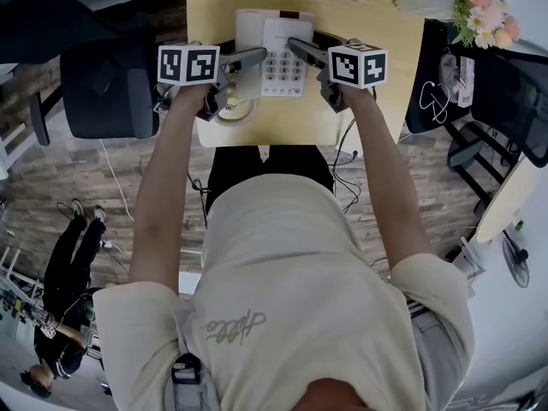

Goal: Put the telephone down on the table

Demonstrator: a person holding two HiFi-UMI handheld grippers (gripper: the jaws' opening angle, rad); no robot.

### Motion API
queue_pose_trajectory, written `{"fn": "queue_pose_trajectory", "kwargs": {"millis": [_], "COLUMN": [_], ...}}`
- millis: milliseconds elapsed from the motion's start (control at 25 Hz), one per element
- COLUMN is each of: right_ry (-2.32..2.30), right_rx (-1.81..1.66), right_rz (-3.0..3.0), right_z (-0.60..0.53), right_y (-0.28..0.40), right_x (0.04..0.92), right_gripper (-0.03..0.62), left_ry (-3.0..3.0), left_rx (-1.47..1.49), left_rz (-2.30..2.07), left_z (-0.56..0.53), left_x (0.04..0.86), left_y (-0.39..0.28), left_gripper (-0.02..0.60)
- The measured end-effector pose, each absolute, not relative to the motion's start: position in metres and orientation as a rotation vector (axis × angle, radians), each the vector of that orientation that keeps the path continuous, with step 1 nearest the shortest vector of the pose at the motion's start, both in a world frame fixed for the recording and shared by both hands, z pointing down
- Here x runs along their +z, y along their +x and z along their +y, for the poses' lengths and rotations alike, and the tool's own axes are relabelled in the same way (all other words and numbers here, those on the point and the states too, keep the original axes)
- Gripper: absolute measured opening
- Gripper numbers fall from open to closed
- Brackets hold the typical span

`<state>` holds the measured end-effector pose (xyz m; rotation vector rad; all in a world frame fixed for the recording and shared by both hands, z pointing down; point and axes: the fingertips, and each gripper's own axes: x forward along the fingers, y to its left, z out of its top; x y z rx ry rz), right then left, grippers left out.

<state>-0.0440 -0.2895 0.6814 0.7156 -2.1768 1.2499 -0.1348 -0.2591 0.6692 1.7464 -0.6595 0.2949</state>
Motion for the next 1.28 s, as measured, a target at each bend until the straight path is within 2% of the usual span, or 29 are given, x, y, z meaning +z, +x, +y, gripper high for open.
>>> {"fn": "queue_pose_trajectory", "kwargs": {"millis": [240, 320, 1280], "right_ry": [0.723, 0.735, 0.751], "right_rx": [1.304, 1.366, 1.449], "right_rz": [-2.193, -2.184, -2.245], "right_z": [-0.3, -0.308, -0.301], "right_y": [-0.043, -0.041, -0.04], "right_x": [0.678, 0.677, 0.678], "right_gripper": [0.236, 0.215, 0.218], "left_ry": [1.766, 1.764, 1.692], "left_rx": [0.308, 0.326, 0.088], "left_rz": [-0.644, -0.647, -0.772], "left_z": [-0.263, -0.268, -0.262], "left_x": [0.665, 0.666, 0.669], "left_y": [-0.136, -0.135, -0.142], "left_gripper": [0.388, 0.382, 0.379]}}
